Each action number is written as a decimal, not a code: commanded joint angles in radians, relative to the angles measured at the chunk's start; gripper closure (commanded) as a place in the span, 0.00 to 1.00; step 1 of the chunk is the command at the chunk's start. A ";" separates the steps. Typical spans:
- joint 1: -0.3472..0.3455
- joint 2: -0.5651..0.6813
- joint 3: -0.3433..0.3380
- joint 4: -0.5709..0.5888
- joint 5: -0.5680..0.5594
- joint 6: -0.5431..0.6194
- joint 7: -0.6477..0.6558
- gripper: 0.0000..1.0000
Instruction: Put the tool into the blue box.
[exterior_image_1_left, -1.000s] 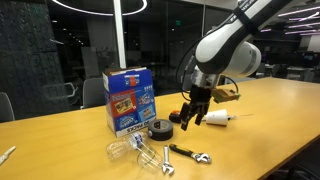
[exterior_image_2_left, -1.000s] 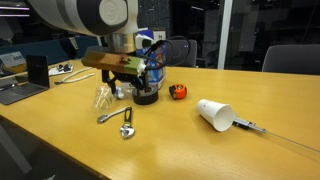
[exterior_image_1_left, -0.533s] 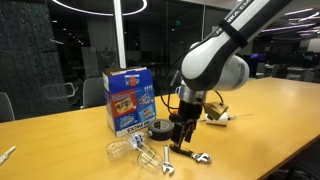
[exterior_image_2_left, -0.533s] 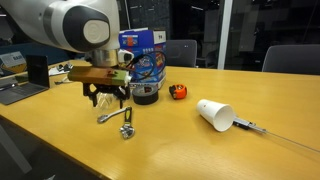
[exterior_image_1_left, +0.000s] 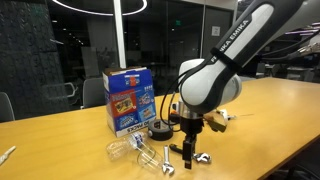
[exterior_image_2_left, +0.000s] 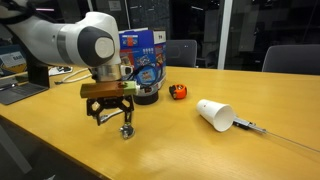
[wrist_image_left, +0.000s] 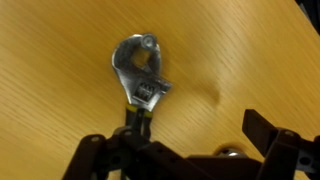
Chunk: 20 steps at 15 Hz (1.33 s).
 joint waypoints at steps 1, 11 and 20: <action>-0.051 0.052 0.000 0.047 -0.099 -0.013 -0.050 0.00; -0.122 0.139 0.009 0.109 -0.135 -0.003 -0.123 0.40; -0.150 0.119 -0.013 0.169 -0.175 -0.114 -0.053 0.86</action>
